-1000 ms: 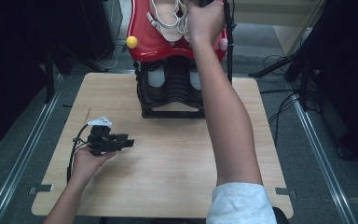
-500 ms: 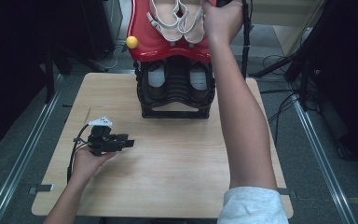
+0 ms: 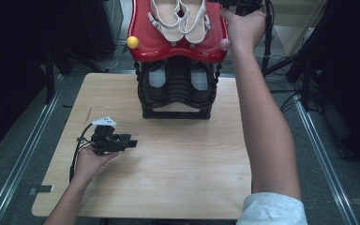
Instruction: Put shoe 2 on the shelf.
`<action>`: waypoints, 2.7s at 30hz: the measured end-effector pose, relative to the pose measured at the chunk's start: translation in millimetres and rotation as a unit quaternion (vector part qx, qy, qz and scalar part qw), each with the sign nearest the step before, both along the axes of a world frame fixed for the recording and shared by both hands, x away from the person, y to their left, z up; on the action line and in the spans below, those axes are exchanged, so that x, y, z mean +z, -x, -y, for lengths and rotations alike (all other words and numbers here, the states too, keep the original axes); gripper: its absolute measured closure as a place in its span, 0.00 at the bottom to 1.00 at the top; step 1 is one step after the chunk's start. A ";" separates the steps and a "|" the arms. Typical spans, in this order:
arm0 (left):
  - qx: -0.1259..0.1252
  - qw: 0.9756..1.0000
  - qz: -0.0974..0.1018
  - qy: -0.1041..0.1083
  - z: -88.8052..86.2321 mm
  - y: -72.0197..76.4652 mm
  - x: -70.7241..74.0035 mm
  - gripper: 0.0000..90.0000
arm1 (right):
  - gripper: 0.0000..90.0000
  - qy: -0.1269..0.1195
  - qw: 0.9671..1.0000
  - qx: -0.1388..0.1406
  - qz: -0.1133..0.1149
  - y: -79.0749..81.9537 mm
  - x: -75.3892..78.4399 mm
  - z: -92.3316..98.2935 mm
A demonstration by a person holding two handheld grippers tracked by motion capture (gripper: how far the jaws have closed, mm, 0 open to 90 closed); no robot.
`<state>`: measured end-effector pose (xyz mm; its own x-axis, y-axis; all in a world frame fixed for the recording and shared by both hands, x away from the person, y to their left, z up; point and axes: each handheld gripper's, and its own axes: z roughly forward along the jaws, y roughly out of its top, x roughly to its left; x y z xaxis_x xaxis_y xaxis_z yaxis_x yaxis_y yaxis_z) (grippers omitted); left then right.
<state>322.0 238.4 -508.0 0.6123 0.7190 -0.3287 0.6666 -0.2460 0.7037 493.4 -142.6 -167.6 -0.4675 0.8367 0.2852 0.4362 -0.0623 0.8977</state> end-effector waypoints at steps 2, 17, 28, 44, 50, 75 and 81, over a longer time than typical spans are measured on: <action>-0.003 1.000 0.000 0.001 0.1 -0.8 0.1 0.56 | 0.59 0.000 1.000 0.001 0.002 2.2 -0.6 6.0; -0.010 1.000 -0.004 -0.004 5.3 -3.2 -1.4 0.56 | 0.51 -0.009 1.000 0.021 -0.015 7.1 -31.9 38.1; -0.011 1.000 0.000 -0.008 0.2 -3.1 0.1 0.57 | 0.49 -0.009 1.000 0.011 -0.026 13.1 -51.3 59.7; -0.011 1.000 0.000 -0.009 0.4 -2.4 -1.4 0.57 | 0.47 -0.014 0.999 0.006 -0.041 23.3 -84.3 86.4; -0.011 1.000 0.000 -0.009 0.7 -2.4 -1.5 0.57 | 0.46 -0.015 0.999 0.001 -0.050 25.7 -103.3 96.4; -0.017 1.000 0.000 -0.009 3.6 -2.5 -2.5 0.55 | 0.45 -0.024 0.995 0.044 -0.092 64.5 -199.9 105.3; -0.018 1.000 -0.002 -0.009 4.2 -2.7 -2.9 0.54 | 0.45 -0.037 0.993 0.059 -0.091 83.0 -221.1 101.3</action>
